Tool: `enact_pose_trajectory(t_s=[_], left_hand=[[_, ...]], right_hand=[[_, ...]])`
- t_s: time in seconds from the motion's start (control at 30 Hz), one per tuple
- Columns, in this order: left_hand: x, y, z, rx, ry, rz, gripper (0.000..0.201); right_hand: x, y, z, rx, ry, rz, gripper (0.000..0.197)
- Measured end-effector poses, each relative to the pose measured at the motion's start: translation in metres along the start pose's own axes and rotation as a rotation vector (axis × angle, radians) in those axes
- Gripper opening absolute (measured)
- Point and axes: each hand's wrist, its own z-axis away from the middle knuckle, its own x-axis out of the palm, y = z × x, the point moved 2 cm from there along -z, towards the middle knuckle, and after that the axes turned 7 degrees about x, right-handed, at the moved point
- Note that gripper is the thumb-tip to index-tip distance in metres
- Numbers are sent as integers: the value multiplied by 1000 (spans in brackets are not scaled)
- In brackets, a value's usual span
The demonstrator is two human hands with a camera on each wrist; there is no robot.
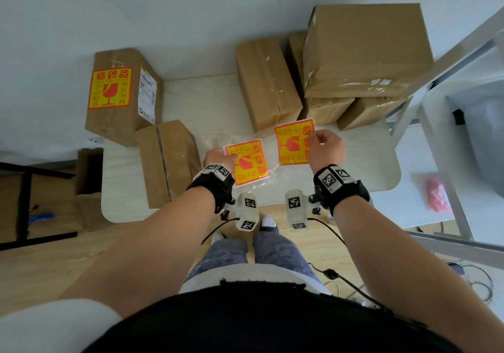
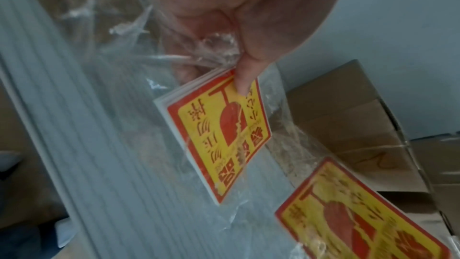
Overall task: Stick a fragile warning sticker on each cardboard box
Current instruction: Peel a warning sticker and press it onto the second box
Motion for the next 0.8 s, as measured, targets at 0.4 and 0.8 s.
enact_pose_trajectory(t_s=[0.4, 0.8], left_hand=[[-4, 12, 14, 22, 86, -18, 71], [-63, 53, 34, 453, 40, 126, 36]], right_hand=[[2, -19, 12, -127, -94, -186, 22], [32, -70, 50, -428, -346, 122, 19]])
